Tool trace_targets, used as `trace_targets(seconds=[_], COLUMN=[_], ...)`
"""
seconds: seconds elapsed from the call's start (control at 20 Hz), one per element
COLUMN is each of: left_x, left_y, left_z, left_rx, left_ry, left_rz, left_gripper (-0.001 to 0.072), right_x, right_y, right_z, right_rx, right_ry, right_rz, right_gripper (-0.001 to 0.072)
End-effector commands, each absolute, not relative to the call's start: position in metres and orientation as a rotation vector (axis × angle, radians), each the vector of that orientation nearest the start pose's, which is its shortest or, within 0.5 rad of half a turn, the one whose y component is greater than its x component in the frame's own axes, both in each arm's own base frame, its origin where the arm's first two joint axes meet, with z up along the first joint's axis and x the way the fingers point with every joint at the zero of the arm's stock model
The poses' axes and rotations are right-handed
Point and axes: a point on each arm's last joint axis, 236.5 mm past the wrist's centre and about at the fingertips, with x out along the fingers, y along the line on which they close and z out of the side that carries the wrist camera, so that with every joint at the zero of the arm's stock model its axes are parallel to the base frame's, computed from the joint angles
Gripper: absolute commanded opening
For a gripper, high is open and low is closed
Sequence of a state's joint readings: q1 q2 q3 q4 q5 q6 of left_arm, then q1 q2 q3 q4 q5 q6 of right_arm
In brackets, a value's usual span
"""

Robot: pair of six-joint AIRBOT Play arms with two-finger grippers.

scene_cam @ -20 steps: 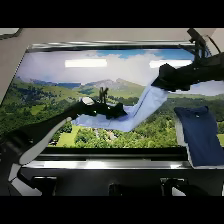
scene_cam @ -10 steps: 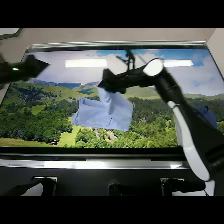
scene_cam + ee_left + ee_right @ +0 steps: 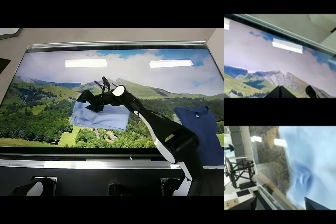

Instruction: Fold the shirts.

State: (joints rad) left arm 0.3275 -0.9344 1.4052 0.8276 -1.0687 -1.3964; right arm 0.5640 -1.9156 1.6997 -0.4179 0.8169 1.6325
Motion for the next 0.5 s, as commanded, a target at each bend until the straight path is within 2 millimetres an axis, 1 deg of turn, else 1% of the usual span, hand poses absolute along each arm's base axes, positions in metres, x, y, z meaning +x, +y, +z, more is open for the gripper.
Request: trace_targets(seconds=[0.0,0.05,0.1,0.15,0.2,0.25,0.3,0.35,0.4,0.45], left_x=[0.382,0.382,0.382,0.382,0.383,0.384,0.385,0.385,0.385,0.384], left_y=[-0.011,-0.009,-0.007,-0.004,0.0,0.003,0.005,0.005,0.005,0.004], left_z=[0.309,0.308,0.307,0.305,0.302,0.298,0.295,0.292,0.288,0.285], left_rx=[-0.416,-0.407,-0.395,-0.382,-0.372,-0.362,-0.359,-0.36,-0.364,-0.367], left_ry=[0.447,0.449,0.451,0.457,0.464,0.473,0.479,0.486,0.494,0.503], left_rz=[-0.229,-0.224,-0.215,-0.201,-0.188,-0.177,-0.17,-0.168,-0.169,-0.169], left_gripper=[0.0036,0.0036,0.0036,0.0036,0.0036,0.0036,0.0036,0.0036,0.0036,0.0036], right_x=[0.434,0.437,0.439,0.44,0.437,0.431,0.419,0.404,0.394,0.388], right_y=[0.443,0.418,0.386,0.34,0.289,0.233,0.179,0.145,0.137,0.146], right_z=[0.041,0.044,0.043,0.037,0.028,0.016,0.001,-0.014,-0.027,-0.042], right_rx=[0.878,0.804,0.714,0.596,0.472,0.372,0.291,0.295,0.359,0.449], right_ry=[1.244,1.255,1.28,1.319,1.371,1.45,1.549,1.641,1.696,1.718], right_rz=[0.787,0.76,0.704,0.612,0.507,0.377,0.248,0.154,0.132,0.147], right_gripper=[0.0679,0.0671,0.0671,0.0671,0.0671,0.0663,0.0662,0.0658,0.0632,0.0624])
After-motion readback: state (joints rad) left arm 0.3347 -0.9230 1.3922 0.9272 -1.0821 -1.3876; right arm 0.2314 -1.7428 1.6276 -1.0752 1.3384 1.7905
